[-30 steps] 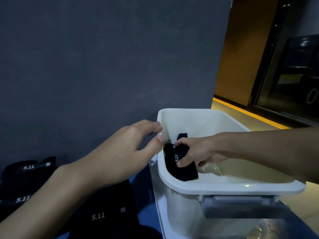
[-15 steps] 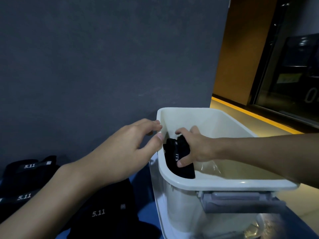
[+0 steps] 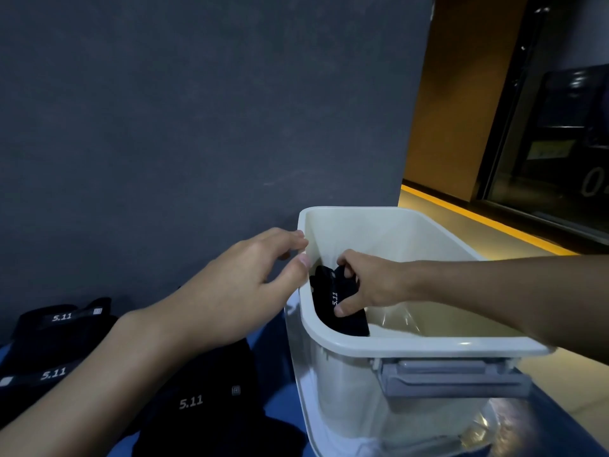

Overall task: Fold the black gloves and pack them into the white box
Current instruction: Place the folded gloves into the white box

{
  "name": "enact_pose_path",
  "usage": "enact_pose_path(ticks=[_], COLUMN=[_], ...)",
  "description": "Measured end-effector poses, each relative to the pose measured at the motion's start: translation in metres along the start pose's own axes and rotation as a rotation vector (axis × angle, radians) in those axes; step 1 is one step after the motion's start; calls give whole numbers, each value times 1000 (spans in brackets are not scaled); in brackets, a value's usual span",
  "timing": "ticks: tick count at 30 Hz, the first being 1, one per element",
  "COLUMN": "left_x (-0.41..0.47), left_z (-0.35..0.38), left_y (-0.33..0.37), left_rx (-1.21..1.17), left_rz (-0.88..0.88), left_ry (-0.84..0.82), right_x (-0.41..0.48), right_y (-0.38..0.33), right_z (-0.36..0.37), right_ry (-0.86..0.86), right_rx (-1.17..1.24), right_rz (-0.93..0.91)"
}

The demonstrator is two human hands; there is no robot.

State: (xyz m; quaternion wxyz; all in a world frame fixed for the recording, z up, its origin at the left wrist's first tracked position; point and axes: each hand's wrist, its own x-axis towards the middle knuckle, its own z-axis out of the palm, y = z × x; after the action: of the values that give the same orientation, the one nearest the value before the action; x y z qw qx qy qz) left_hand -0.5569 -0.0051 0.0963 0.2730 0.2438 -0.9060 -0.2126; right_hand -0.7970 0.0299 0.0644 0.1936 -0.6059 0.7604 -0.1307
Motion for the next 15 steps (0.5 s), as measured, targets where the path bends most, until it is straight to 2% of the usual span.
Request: enact_pose_path(ticks=[7,15], left_x=[0,-19], left_z=[1,-15], left_y=[1,14], left_rx=[-95,-19], left_rz=[-25,-49], left_ry=[5,49], right_x=[-18,-63], right_y=[-9,-39], right_z=[-21,-46], right_ry=[-5,22], right_rx=[-39,13], right_rz=[7,-60])
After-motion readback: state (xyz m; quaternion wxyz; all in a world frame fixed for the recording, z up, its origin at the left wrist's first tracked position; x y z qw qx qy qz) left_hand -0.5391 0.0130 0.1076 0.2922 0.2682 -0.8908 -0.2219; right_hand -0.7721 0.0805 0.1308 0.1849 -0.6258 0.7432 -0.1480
